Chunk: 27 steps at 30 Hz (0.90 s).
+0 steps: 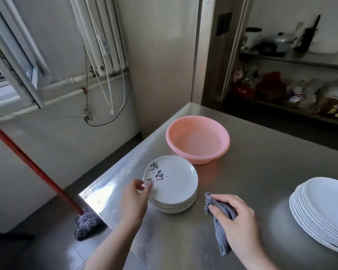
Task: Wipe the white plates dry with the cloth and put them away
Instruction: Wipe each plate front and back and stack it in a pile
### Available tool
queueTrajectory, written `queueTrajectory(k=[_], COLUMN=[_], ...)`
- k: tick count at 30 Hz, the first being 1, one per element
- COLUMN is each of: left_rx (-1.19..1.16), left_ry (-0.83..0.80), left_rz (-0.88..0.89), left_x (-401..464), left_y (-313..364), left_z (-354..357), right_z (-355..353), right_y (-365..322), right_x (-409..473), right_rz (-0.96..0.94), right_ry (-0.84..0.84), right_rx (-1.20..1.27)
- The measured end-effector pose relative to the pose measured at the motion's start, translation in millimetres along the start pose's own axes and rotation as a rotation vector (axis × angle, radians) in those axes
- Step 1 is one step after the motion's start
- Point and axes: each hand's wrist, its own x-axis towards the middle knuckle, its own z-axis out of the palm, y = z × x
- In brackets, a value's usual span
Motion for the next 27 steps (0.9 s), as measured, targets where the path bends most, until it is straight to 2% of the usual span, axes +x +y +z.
queueTrajectory(k=[9,13,18,23,27], left_rx=[-0.084,-0.151,-0.385,-0.499,-0.577], left_ry=[-0.009,0.012,-0.029,-0.103,-0.206], left_rz=[-0.119,-0.09,-0.126,-0.106,-0.089], left_x=[16.1,13.4,13.6,-6.8,-44.8], left_y=[7.4,15.2,27.5,33.7,48.0], left_z=[9.1,7.2,-4.3,-7.9,0.1], right_z=[6.3,4.4,2.4,-10.6,-47.2], right_y=[6.0,7.5,8.8,11.8,22.8], right_x=[-5.7,-6.7,-8.2,-11.3,-28.0], right_rz=[0.067,0.085,0.098,0.151,0.203], right_ry=[0.027,0.054,0.097,0.195,0.298], right_rx=[-0.037,-0.05,-0.05,-0.046,-0.038])
